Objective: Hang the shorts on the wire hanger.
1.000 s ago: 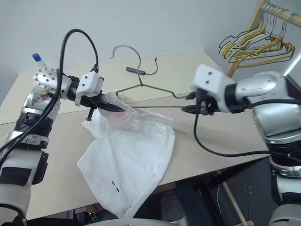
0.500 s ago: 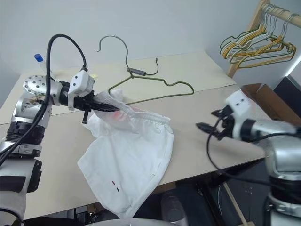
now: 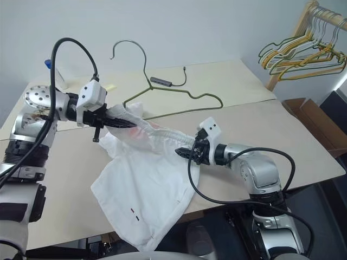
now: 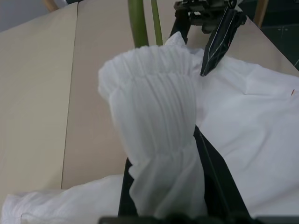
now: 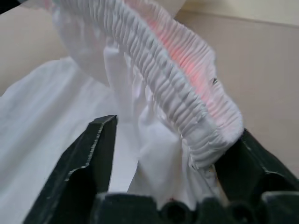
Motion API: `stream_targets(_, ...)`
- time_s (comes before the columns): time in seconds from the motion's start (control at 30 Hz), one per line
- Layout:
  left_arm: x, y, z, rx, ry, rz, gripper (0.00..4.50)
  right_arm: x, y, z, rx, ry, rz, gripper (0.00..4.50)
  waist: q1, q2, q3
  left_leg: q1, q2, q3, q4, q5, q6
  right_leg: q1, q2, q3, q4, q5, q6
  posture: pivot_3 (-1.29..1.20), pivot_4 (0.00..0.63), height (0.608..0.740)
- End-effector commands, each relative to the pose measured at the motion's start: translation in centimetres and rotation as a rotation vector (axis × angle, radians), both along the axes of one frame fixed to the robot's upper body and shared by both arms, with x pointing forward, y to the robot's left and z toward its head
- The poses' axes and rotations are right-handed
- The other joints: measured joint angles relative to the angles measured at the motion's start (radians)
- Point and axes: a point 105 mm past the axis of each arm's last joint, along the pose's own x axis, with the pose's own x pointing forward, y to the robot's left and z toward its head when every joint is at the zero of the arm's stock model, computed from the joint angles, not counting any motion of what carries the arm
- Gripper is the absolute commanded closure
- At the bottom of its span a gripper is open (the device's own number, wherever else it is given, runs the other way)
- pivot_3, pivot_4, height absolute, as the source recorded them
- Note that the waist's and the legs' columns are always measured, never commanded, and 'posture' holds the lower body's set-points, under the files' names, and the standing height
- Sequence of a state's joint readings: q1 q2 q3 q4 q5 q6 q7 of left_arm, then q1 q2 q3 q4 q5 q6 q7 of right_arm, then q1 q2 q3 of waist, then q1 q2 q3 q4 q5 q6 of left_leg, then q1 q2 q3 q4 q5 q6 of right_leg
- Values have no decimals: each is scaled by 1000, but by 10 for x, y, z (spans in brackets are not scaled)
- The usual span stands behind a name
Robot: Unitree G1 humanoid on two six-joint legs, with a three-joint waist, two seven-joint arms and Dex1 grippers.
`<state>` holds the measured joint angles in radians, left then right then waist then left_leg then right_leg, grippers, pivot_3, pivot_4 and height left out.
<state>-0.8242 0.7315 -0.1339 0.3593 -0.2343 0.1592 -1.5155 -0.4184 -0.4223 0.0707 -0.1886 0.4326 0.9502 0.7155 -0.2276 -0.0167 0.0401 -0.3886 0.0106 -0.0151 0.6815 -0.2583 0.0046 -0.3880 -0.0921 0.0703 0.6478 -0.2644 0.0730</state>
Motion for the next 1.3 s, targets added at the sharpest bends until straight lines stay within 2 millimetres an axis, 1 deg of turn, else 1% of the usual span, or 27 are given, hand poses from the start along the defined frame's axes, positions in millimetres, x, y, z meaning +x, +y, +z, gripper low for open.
stream_targets(0.03, -1, 3, 16, -26, -55, 15, 4480, 4, -3, 13, 21, -35, -1, 2310, 0, 0, 0, 0, 0, 0, 0, 0, 0, 0, 0, 0, 0, 0, 0, -179, 0, 740)
stream_targets(0.23, 0, 4, 16, -36, -56, 30, 4480, 4, -8, 9, 15, -23, -11, 4374, -1, 0, 0, 0, 0, 0, 0, 0, 0, 0, 0, 0, 0, 0, 0, -181, 0, 740)
stream_targets(0.27, -1, 5, 15, -35, -55, 30, 4480, 7, -12, 9, 8, -26, -36, 4473, -1, 0, 0, 0, 0, 0, 0, 0, 0, 0, 0, 0, 0, 0, 0, -182, 0, 740)
stream_targets(0.33, -3, 8, 14, -29, -49, 30, 4480, 16, -25, 9, -14, -34, -106, 4473, -3, 0, 0, 0, 0, 0, 0, 0, 0, 0, 0, 0, 0, 0, 0, -185, 0, 740)
stream_targets(0.4, -8, 15, 12, -7, -33, 17, 4480, 24, -43, 11, -48, -55, -168, 4473, -4, 0, 0, 0, 0, 0, 0, 0, 0, 0, 0, 0, 0, 0, 0, -185, 0, 740)
stream_targets(0.5, -16, 28, 2, 72, -21, -5, 4480, 32, -66, 18, -73, -90, -230, 4473, -6, 0, 0, 0, 0, 0, 0, 0, 0, 0, 0, 0, 0, 0, 0, -191, 0, 740)
stream_targets(0.6, -14, 38, -9, 125, -22, 42, 4480, 36, -84, 29, -105, -135, -262, 4473, -5, 0, 0, 1, 1, 0, 0, 0, 0, 0, 1, 0, 0, 0, 0, -196, 0, 740)
stream_targets(0.67, -10, 42, -13, 145, -35, 69, 4480, 36, -91, 35, -114, -156, -267, 4473, -1, 0, 0, 0, 0, 0, 0, 0, 0, 0, 0, 0, 0, 0, 0, -196, 0, 740)
stream_targets(0.77, -7, 42, -18, 157, -42, 101, 4480, 33, -96, 41, -130, -177, -255, 4473, -1, 0, 0, 0, 0, 0, 0, 0, 0, 0, 0, 0, -1, 0, 0, -199, 0, 740)
stream_targets(0.83, -5, 41, -18, 136, -45, 112, 4480, 31, -97, 42, -134, -180, -245, 4473, -3, 0, 0, 0, 0, 0, 0, 0, 0, 0, 0, 0, -1, 0, 0, -199, 0, 740)
stream_targets(0.93, -5, 37, -12, 67, -33, 119, 4480, 28, -96, 42, -138, -181, -231, 4473, -3, 0, 0, 0, 0, 0, 0, 0, 0, 0, 0, 0, 0, 0, 0, -205, 0, 740)
stream_targets(1.1, -5, 31, 6, -136, 70, 148, 4480, 25, -94, 41, -133, -179, -217, 4473, -6, 0, 0, 0, 1, 0, 0, 0, 0, 0, 0, 0, 0, 0, 0, -210, 0, 740)
stream_targets(1.13, -5, 33, 6, -137, 79, 161, 4480, 25, -95, 41, -134, -178, -217, 4473, -6, 0, 0, 0, 1, 0, 0, 0, 0, 0, 1, 0, 0, 0, 0, -210, 0, 740)
stream_targets(1.3, -11, 47, -7, -13, 94, 168, 4480, 26, -102, 43, -142, -182, -228, 4473, -7, 0, 0, 1, 1, 0, 0, 0, 0, 0, 1, 0, 0, 0, 0, -208, 0, 740)
